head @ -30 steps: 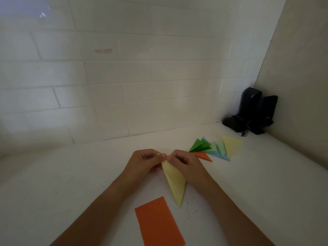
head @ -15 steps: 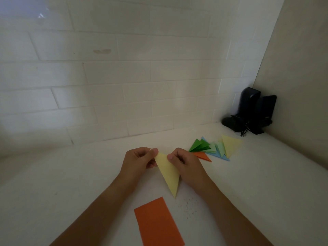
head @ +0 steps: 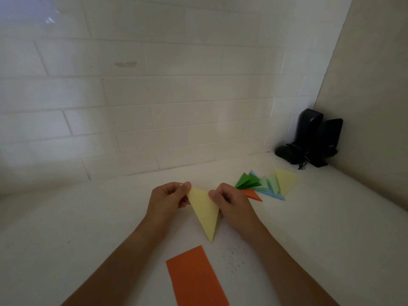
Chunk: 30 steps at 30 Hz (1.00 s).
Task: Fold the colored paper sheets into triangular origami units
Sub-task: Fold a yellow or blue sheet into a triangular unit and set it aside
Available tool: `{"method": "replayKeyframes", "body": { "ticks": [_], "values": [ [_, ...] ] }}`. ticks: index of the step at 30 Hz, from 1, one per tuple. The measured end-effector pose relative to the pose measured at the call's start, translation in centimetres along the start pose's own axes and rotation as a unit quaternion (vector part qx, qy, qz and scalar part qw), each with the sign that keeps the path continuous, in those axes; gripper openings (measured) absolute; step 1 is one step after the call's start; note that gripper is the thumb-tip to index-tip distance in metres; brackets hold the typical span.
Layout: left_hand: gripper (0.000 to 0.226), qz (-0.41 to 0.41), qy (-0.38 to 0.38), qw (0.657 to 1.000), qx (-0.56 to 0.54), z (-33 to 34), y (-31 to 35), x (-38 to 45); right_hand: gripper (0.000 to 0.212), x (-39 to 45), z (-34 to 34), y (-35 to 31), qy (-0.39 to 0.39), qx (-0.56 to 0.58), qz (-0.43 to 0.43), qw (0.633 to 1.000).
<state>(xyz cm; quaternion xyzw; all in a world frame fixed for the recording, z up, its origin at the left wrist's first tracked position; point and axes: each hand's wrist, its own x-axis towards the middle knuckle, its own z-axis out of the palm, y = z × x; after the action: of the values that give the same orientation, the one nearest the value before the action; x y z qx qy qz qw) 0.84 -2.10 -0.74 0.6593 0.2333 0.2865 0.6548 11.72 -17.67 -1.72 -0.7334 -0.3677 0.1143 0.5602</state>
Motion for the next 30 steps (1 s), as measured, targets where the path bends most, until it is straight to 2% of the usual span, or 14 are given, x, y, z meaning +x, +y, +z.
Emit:
{"method": "replayKeyframes", "body": {
  "ticks": [4,11,15,18,20,24,28,30],
  "values": [
    [0.028,-0.005,0.022,1.000,-0.002,-0.3,0.1,0.1,0.032,0.0,-0.2,0.1,0.007,0.042,0.012,0.999],
    [0.023,-0.031,0.027,0.998,-0.057,-0.2,0.4,-0.1,0.029,0.0,-0.1,0.1,0.017,0.006,0.017,1.000],
    [0.022,-0.017,-0.029,0.995,-0.092,0.0,0.6,0.0,0.027,0.0,-0.1,0.1,0.023,0.007,0.025,0.999],
    [0.037,0.007,-0.112,0.985,-0.134,0.1,0.9,0.1,0.027,-0.1,-0.1,0.0,0.021,0.015,0.034,0.999],
    [0.043,0.030,-0.133,0.985,-0.105,0.2,1.0,0.0,0.026,-0.1,-0.1,-0.1,0.012,0.019,0.031,0.999],
    [0.023,0.066,-0.131,0.989,-0.035,0.2,1.0,-0.5,0.021,0.0,-0.3,0.1,-0.014,0.015,0.015,1.000],
    [0.031,0.093,-0.147,0.985,-0.010,0.2,0.9,-0.6,0.017,0.1,-0.2,0.0,-0.018,-0.012,-0.025,0.999],
    [0.028,0.081,-0.124,0.989,0.020,0.2,0.9,-0.8,0.023,0.0,-0.2,-0.2,-0.003,0.015,-0.005,1.000]
  ]
}}
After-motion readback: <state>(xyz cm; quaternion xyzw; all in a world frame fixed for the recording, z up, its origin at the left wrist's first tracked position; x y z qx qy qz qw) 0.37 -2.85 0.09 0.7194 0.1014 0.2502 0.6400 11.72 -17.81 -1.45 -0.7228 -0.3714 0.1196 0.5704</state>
